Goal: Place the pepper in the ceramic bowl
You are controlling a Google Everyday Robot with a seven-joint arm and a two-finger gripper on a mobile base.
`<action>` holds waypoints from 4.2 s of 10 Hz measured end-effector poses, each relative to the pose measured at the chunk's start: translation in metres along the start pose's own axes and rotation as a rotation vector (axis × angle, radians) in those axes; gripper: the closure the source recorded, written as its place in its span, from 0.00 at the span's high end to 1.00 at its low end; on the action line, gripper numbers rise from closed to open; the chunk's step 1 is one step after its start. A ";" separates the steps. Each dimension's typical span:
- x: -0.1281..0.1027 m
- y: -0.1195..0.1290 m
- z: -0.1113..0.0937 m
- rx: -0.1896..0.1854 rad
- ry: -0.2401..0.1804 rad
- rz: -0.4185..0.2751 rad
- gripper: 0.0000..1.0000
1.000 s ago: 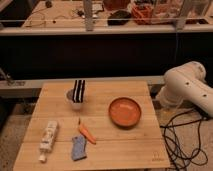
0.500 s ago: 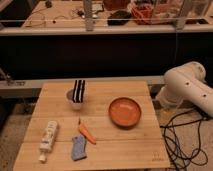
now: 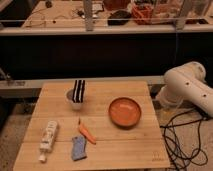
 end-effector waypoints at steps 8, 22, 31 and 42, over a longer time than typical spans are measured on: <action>-0.039 -0.004 -0.002 0.011 0.004 -0.026 0.80; -0.157 -0.008 -0.014 0.076 0.017 -0.174 0.80; -0.238 0.001 -0.008 0.099 0.003 -0.335 0.80; -0.284 0.014 0.032 0.124 -0.026 -0.583 0.80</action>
